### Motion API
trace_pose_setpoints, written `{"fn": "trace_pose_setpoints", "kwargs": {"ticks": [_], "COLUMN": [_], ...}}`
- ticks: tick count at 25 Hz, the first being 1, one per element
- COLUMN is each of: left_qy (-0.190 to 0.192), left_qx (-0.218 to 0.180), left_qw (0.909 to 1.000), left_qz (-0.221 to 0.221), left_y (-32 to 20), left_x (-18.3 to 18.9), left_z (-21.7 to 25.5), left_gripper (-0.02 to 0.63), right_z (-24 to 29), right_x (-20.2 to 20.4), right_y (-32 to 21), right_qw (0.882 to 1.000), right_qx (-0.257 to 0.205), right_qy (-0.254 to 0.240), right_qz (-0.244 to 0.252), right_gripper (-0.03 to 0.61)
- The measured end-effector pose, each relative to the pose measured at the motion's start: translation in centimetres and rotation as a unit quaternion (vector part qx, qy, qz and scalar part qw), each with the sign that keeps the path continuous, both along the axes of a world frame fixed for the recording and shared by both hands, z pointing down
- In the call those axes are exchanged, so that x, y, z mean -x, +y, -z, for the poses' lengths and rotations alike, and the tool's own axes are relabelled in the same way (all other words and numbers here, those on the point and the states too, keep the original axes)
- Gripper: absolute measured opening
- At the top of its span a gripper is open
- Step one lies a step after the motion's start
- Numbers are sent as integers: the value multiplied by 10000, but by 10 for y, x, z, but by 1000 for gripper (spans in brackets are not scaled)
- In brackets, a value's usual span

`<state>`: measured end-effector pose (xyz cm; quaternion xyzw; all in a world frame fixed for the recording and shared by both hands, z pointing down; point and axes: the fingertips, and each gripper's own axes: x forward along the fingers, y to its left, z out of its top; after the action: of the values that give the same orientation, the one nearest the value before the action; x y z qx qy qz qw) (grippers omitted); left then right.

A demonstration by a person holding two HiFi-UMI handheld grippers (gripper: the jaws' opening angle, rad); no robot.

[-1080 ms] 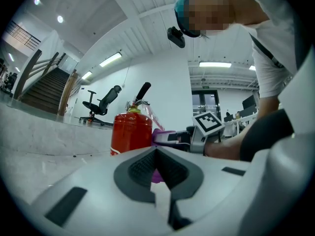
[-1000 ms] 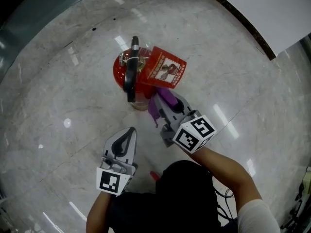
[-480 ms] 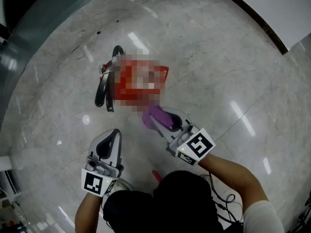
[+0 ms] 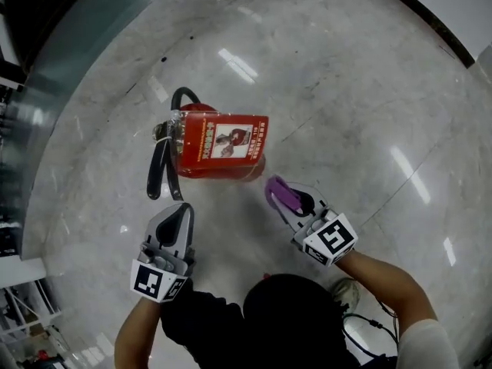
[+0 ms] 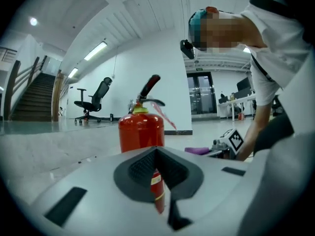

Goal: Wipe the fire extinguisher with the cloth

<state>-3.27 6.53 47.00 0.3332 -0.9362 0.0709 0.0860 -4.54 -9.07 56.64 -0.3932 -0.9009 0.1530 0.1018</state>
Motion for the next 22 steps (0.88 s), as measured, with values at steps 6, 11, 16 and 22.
{"fn": "trace_pose_setpoints", "kwargs": {"ticks": [6, 11, 16, 22], "left_qy": [277, 87, 122, 564], "left_qx": [-220, -380, -725, -721], "left_qw": [9891, 9517, 9154, 9165], "left_qz": [-1428, -3045, -3958, -3894], "left_y": [13, 20, 40, 40], "left_x": [16, 12, 20, 16], "left_z": [-49, -62, -50, -51], "left_gripper": [3, 3, 3, 3], "right_z": [-21, -1, 23, 9], "right_x": [13, 13, -13, -42], "right_y": [34, 45, 42, 61], "right_qw": [9944, 9783, 9435, 9246], "right_qx": [-405, -1079, -1483, -1020], "right_qy": [114, 7, 438, 820], "right_qz": [-969, -1770, -2930, -3577], "right_gripper": [58, 57, 57, 58]}}
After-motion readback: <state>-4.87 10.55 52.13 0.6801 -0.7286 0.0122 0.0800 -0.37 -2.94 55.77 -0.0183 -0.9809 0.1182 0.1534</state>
